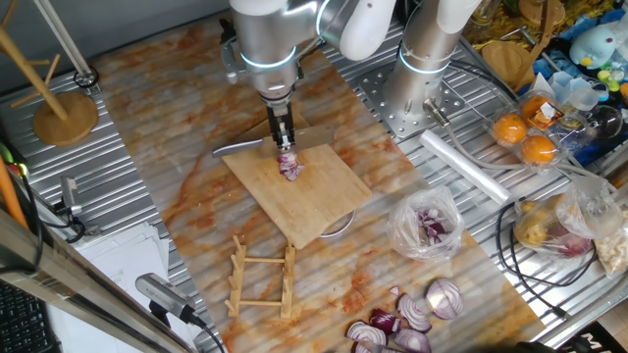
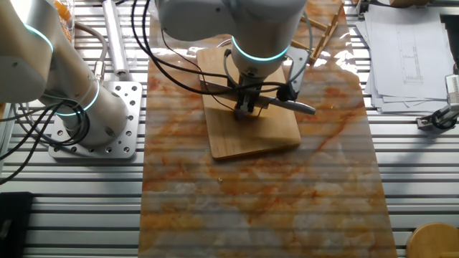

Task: Chop the onions

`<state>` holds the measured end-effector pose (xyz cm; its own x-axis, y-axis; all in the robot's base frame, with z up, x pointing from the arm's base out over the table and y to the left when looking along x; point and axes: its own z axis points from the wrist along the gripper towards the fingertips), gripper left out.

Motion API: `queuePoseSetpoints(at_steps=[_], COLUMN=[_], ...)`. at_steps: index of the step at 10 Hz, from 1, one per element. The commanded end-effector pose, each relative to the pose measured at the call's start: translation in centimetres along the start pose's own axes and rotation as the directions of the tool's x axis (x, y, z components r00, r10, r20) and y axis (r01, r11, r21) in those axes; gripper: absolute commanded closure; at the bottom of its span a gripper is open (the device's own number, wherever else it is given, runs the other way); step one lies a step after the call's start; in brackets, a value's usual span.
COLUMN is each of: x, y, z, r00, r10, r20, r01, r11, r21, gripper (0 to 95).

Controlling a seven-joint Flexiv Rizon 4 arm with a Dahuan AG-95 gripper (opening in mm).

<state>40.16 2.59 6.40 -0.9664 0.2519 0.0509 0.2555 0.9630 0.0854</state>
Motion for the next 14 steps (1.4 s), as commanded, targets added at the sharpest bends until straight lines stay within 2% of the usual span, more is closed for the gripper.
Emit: queuePoseSetpoints(at_steps=[1,4,6,9,12,14], x=[0.0,0.1,0.1,-0.1,-0.1,-0.2], y=[0.0,-0.1,-0.2,-0.1,0.3,1.2], z=[0.2,0.6,0.7,2.1,2.2,3.1], r00=[1.0,1.0,1.0,1.0,1.0,1.0], r10=[-0.001,-0.001,-0.001,-0.003,-0.009,-0.027], r20=[-0.003,-0.003,-0.007,0.01,-0.004,0.014], r01=[0.001,0.001,0.001,0.003,0.009,0.027], r11=[1.0,1.0,1.0,1.0,1.0,1.0], r21=[0.006,0.011,0.0,-0.003,-0.015,-0.012], gripper=[95.0,95.0,95.0,95.0,95.0,95.0])
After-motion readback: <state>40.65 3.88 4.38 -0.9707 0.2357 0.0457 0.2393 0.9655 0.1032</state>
